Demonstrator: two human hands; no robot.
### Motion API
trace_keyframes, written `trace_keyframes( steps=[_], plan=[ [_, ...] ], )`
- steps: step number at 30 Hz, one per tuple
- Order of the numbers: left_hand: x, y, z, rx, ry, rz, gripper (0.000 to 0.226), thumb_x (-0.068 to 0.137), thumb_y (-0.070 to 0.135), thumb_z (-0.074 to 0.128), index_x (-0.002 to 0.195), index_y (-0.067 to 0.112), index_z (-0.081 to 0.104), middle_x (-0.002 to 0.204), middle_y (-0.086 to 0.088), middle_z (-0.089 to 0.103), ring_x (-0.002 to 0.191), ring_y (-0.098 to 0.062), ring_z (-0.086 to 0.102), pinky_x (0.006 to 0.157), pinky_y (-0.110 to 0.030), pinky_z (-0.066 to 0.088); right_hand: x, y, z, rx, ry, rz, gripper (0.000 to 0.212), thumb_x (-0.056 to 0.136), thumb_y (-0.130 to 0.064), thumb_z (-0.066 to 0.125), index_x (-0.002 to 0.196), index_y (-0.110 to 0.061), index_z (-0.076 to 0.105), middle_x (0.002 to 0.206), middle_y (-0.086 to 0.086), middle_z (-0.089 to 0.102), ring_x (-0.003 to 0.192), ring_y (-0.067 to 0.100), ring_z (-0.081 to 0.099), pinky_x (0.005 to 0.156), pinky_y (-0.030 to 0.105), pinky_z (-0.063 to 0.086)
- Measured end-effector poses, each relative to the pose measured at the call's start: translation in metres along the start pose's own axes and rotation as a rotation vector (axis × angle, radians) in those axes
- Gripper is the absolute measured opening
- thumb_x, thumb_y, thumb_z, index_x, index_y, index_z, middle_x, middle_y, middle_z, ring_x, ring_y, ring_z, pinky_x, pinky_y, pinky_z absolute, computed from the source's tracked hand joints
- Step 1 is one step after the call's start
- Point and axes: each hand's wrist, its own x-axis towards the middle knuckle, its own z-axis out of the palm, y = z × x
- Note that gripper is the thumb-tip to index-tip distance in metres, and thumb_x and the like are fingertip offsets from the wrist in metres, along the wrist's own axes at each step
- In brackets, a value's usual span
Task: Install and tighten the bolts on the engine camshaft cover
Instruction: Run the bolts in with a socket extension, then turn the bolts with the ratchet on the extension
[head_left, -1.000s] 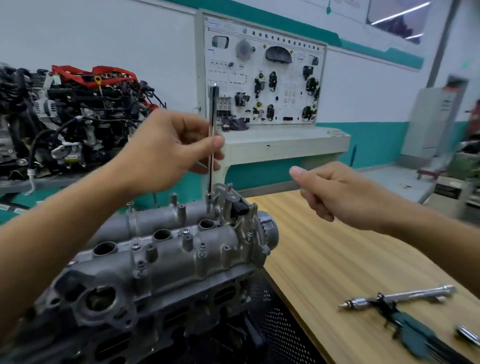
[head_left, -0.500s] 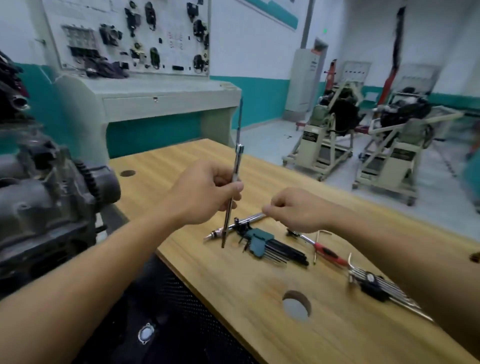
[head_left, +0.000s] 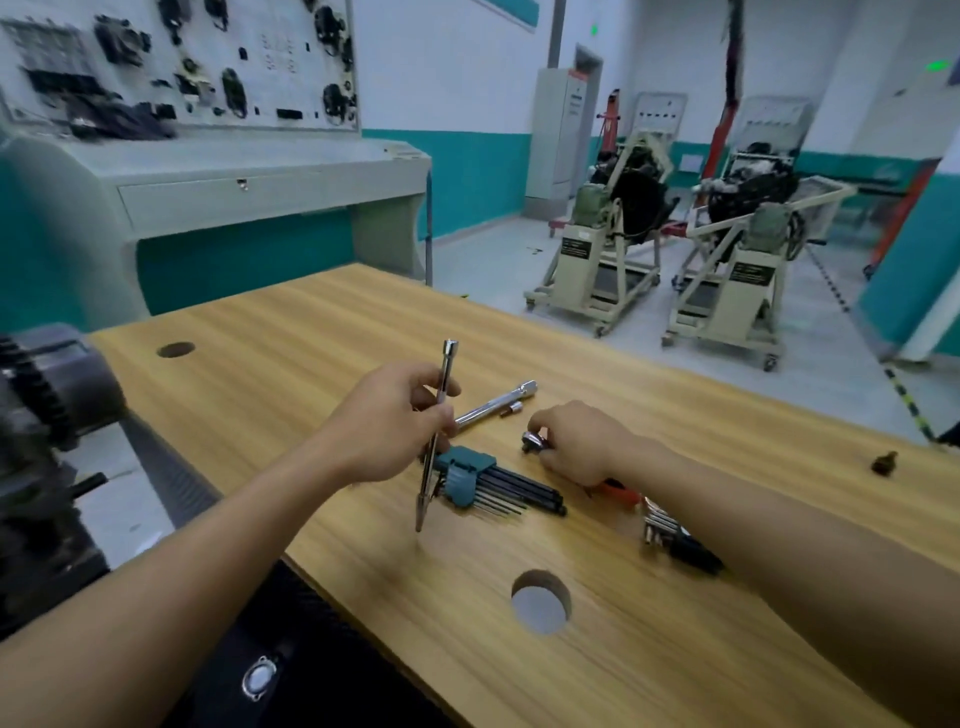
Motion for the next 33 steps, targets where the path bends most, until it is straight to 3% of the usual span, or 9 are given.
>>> trace_keyframes(
  steps=[4,7,10,14,18,23,25,29,33],
  plan=[
    [-0.014,0.006,-0.023,-0.093,0.028,0.038,0.018,0.100,0.007,0.052,0.111,0.018,0.062,0.082,-0.005,0.073,0.077,-0.020,0.073,0.079,-0.042,0.061,-0.009,-0.016,-0.020,0.173,0.086,-0.114,0.032,0.091,-0.020,0.065,0.122,-0.021,0.067,0.100,-0.001,0.067,0.089,0.019,0.061,0.082,0.036,0.052],
    [-0.026,0.015,-0.044,-0.243,0.092,0.034,0.026,0.099,0.003,0.046,0.108,0.018,0.065,0.069,-0.003,0.057,0.061,-0.016,0.060,0.064,-0.034,0.059,-0.023,-0.050,-0.065,0.455,0.283,-0.289,0.026,0.089,-0.020,0.071,0.112,-0.033,0.070,0.087,-0.011,0.068,0.077,0.011,0.060,0.076,0.032,0.054],
    [-0.040,0.029,-0.068,-0.323,0.194,0.058,0.035,0.094,0.006,0.044,0.093,0.026,0.073,0.059,0.007,0.042,0.052,-0.009,0.039,0.048,-0.023,0.039,-0.043,-0.106,-0.127,0.672,0.505,-0.545,0.033,0.088,-0.021,0.074,0.115,-0.039,0.069,0.090,-0.014,0.072,0.075,0.009,0.062,0.067,0.018,0.051],
    [-0.071,0.053,-0.113,-0.411,0.257,0.151,0.030,0.087,0.030,0.045,0.078,0.027,0.074,0.055,0.006,0.029,0.044,-0.008,0.026,0.039,-0.019,0.024,-0.059,-0.178,-0.189,0.836,0.611,-0.854,0.036,0.086,-0.008,0.074,0.118,-0.026,0.069,0.095,-0.006,0.076,0.081,0.018,0.068,0.075,0.031,0.057],
    [-0.115,0.069,-0.161,-0.322,0.361,0.146,0.059,0.082,0.074,0.044,0.069,0.021,0.067,0.052,0.005,0.025,0.043,-0.011,0.022,0.041,-0.021,0.021,-0.064,-0.231,-0.218,0.892,0.598,-1.096,0.035,0.085,-0.010,0.073,0.115,-0.027,0.069,0.099,0.003,0.077,0.088,0.033,0.070,0.076,0.054,0.056],
    [-0.156,0.083,-0.201,-0.207,0.539,0.112,0.064,0.077,0.081,0.043,0.054,0.021,0.047,0.048,0.006,0.027,0.042,-0.011,0.024,0.040,-0.019,0.022,-0.057,-0.282,-0.231,0.969,0.580,-1.244,0.029,0.083,-0.020,0.074,0.110,-0.032,0.074,0.097,0.019,0.074,0.088,0.052,0.064,0.076,0.068,0.051],
    [-0.168,0.084,-0.214,-0.188,0.574,0.108,0.065,0.080,0.080,0.043,0.054,0.021,0.038,0.050,0.003,0.025,0.042,-0.013,0.022,0.041,-0.022,0.020,-0.057,-0.302,-0.233,0.970,0.578,-1.291,0.030,0.084,-0.018,0.075,0.110,-0.033,0.074,0.095,0.016,0.074,0.086,0.045,0.066,0.077,0.061,0.053],
    [-0.184,0.077,-0.237,-0.116,0.603,0.106,0.070,0.083,0.082,0.041,0.061,0.018,0.023,0.055,0.000,0.020,0.046,-0.015,0.018,0.043,-0.024,0.017,-0.055,-0.330,-0.239,0.817,0.627,-1.370,0.034,0.087,-0.007,0.074,0.116,-0.023,0.072,0.079,-0.022,0.068,0.063,0.003,0.053,0.061,0.010,0.042],
    [-0.189,0.075,-0.263,-0.166,0.543,0.136,0.063,0.086,0.075,0.041,0.065,0.020,0.018,0.055,0.002,0.015,0.043,-0.012,0.014,0.041,-0.018,0.016,-0.052,-0.354,-0.254,0.694,0.647,-1.384,0.032,0.086,-0.007,0.074,0.117,-0.014,0.072,0.089,-0.014,0.070,0.068,0.010,0.057,0.065,0.010,0.040]
  ],
)
